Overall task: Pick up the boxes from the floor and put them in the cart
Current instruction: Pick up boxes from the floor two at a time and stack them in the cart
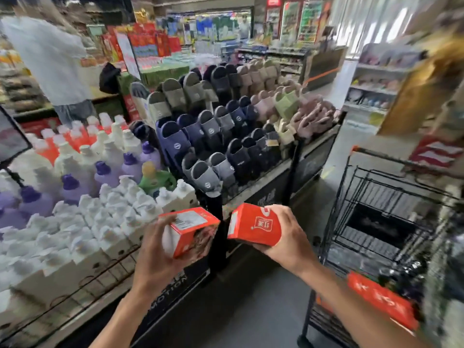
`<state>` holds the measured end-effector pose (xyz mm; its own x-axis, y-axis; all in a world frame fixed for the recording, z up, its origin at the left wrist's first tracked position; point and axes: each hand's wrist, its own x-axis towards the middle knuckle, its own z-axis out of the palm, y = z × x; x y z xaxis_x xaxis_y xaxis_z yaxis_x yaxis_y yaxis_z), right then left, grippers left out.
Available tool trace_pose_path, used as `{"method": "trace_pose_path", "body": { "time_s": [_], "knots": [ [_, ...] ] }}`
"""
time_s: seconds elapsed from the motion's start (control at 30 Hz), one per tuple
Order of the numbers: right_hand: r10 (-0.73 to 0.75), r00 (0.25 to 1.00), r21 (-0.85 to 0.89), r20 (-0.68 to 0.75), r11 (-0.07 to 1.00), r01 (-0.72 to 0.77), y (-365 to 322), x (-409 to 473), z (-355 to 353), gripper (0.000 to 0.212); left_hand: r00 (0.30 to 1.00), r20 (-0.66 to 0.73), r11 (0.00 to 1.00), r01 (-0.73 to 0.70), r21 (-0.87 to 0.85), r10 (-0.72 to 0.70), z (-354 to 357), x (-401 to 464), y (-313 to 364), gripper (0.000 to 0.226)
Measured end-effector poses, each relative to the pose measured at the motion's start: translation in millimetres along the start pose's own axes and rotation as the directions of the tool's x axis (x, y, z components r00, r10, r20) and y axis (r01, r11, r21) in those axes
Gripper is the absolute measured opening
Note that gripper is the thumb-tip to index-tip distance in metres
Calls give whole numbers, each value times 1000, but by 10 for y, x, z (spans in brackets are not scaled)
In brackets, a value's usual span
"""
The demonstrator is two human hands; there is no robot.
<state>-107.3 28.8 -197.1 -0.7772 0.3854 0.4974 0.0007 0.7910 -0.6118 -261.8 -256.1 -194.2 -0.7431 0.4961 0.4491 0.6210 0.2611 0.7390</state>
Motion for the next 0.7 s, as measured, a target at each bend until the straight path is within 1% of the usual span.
{"method": "trace_pose_path", "body": {
  "time_s": [0.1,0.23,0.37,0.47,0.57,0.7],
  "knots": [
    [74,996,-32,-42,997,-75,409,-70,-324,87,998,57,1000,-13,-25,14,595,215,158,90],
    [184,979,-86,-93,978,-192,896,-239,-731,90,986,163,992,-27,-119,46,1345,453,385,93],
    [306,937,-141,-167,933,-330,1253,-418,-1015,94,954,289,982,-28,-186,82,1963,689,544,96],
    [386,890,-154,-241,890,-428,1421,-533,-1171,94,919,371,975,-58,-215,136,2379,913,613,98],
    [451,834,-177,-317,836,-519,1549,-613,-1327,96,881,423,955,-93,-282,211,2812,1129,707,95],
    [533,729,-174,-430,743,-646,1628,-703,-1545,98,826,500,922,-60,-384,262,3321,1350,830,94]
  ]
}}
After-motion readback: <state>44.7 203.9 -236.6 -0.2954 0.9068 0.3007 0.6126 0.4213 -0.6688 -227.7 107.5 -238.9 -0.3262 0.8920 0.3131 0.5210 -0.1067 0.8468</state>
